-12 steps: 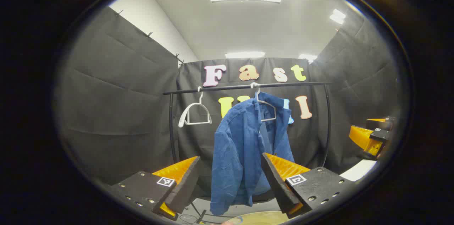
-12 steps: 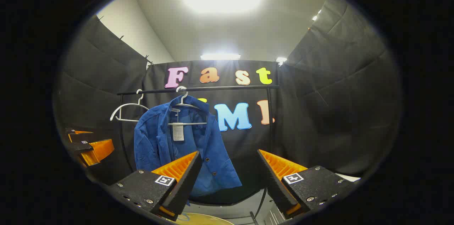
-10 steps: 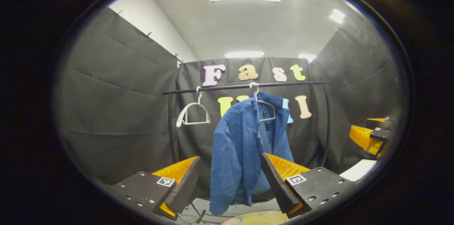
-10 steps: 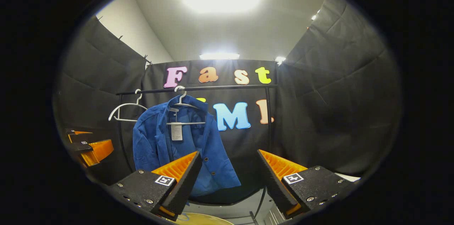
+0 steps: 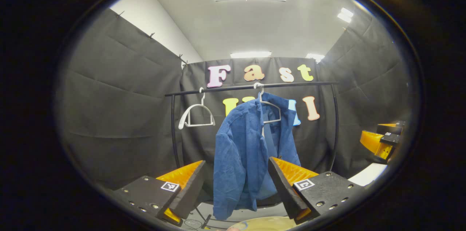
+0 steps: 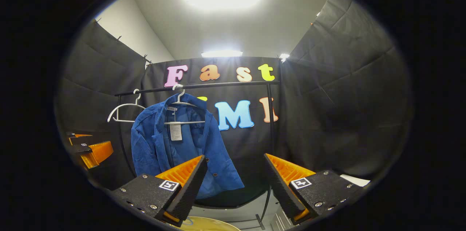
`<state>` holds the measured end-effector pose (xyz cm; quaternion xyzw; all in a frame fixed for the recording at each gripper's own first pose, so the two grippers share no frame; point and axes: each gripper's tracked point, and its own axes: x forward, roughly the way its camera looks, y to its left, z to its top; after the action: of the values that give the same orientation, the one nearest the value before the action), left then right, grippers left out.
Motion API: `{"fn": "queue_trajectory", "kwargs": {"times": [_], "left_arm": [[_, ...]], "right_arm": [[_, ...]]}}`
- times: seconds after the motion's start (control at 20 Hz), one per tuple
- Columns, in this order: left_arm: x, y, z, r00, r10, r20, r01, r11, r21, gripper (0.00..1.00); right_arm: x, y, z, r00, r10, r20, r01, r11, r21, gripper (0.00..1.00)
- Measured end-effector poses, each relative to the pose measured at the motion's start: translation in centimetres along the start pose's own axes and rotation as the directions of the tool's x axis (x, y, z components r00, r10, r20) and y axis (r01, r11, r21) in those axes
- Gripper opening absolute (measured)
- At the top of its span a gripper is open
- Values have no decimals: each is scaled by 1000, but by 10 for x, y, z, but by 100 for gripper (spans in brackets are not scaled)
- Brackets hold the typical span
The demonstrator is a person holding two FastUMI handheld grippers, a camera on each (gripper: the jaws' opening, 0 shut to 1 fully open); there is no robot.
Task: Grasp the clothes on the hanger with both hands and then place them into the laundry hamper below.
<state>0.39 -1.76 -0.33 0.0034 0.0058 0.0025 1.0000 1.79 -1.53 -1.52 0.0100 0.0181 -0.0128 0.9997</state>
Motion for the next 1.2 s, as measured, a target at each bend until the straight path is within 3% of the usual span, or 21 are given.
{"fn": "queue_trajectory", "kwargs": {"times": [0.35, 0.55, 1.2], "left_arm": [[25, -18, 8, 1000, 15, 9, -15, 1000, 2, 100], [50, -28, 13, 999, 33, 13, -33, 999, -11, 97], [145, -54, 5, 994, 106, 0, -106, 994, -11, 100]], "right_arm": [[20, -5, 7, 999, 41, 1, -41, 999, 13, 95], [61, 1, 14, 996, 91, 12, -91, 996, 23, 95], [179, 32, 27, 965, 255, 56, -259, 962, 84, 95]]}}
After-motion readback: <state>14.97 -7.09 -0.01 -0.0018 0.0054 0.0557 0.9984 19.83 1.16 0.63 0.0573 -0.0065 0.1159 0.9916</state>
